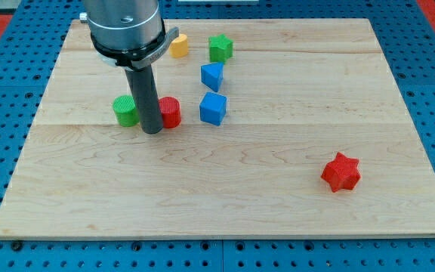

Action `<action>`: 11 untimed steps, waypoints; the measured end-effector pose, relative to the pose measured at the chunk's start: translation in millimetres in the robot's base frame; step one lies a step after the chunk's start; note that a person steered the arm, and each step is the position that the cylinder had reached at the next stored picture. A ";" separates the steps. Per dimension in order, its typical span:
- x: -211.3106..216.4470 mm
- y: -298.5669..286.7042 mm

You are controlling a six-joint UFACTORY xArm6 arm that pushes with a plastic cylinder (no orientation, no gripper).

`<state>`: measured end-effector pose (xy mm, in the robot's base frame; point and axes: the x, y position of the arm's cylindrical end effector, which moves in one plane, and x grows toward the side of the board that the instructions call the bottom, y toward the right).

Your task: Push the red star below the red circle

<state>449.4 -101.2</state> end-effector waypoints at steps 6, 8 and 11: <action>102.2 254.2; 90.0 208.6; 66.8 174.0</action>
<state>516.2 72.8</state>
